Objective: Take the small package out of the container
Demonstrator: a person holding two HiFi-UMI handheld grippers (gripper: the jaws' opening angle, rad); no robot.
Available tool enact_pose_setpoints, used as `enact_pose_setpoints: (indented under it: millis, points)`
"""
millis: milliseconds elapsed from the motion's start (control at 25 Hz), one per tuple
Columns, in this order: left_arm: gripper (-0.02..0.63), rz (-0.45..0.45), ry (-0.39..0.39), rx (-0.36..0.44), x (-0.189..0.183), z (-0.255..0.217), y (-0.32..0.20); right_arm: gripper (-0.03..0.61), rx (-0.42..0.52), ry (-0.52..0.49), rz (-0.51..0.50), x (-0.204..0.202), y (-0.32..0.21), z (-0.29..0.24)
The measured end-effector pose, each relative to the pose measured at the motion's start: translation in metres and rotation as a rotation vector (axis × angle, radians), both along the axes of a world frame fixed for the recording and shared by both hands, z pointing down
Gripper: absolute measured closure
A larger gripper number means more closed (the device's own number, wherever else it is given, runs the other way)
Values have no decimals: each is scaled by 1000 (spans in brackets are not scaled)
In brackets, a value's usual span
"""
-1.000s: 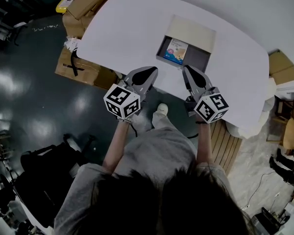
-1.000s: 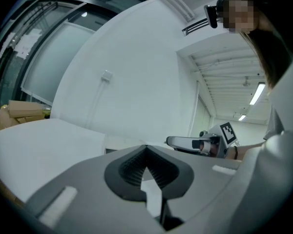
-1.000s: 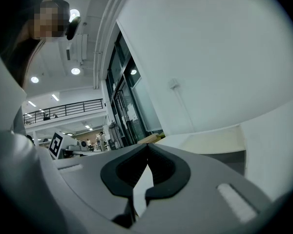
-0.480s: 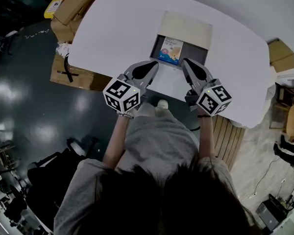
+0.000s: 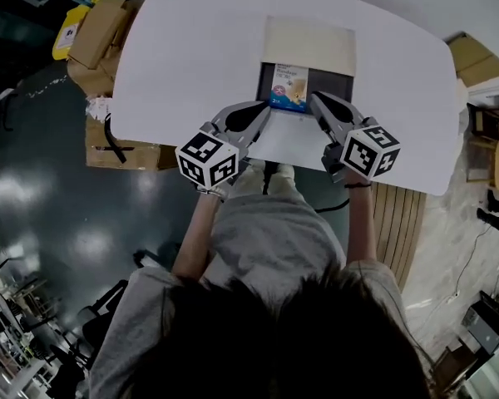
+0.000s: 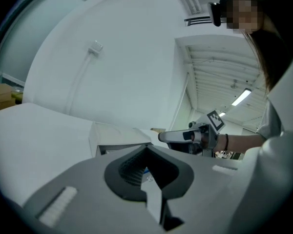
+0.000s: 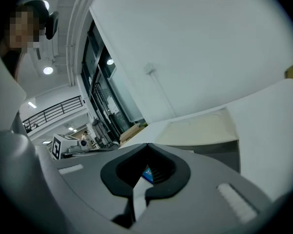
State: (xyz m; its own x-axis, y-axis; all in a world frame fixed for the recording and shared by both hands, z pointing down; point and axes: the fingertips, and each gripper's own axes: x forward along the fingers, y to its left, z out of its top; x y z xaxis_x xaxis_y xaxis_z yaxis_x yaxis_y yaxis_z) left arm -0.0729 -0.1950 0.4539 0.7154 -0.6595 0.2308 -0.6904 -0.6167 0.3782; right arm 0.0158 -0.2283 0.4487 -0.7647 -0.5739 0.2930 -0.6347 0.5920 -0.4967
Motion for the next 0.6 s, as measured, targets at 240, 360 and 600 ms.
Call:
enact_pose_setpoints:
  millis: [240,360,600]
  points:
    - [624,103,-6,-34,-6,8,-10,566,-87,41,8,-4,-10,10]
    - [624,137,-4,-45,-7,12,-16,566,-148,44,-5,-7,-14,19]
    - [624,187,3,-55,-7,19,-26,565,-240,63,-3,-9,-24,35]
